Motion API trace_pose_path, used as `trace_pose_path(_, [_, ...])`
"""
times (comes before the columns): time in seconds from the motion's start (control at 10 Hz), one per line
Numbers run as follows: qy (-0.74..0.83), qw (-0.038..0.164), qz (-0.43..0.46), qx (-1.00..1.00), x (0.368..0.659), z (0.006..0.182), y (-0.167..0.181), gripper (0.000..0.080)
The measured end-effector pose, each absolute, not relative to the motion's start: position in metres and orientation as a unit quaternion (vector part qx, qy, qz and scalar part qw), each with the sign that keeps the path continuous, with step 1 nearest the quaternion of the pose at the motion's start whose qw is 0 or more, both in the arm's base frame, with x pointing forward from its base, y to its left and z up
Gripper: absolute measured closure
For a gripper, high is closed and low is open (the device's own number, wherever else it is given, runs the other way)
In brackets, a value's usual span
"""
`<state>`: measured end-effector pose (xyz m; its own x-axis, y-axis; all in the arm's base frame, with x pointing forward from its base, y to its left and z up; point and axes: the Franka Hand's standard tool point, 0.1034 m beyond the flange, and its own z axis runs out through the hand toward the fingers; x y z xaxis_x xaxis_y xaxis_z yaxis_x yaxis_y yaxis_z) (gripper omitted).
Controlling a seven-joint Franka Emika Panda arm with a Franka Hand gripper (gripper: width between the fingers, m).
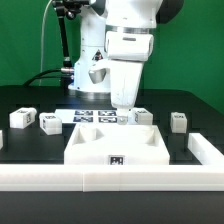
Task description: Assemble one leg
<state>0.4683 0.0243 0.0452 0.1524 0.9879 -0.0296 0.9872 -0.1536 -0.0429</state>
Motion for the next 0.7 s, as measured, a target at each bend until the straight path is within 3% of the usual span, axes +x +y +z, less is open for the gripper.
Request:
trace_pose_path(0.4, [-0.650, 0.014, 0.025, -0.759, 0.446, 0.025, 0.023, 0.0150])
trace_pose_path(0.7, [-0.645, 0.022, 0.030, -0.763, 0.448, 0.011, 0.019, 0.0150])
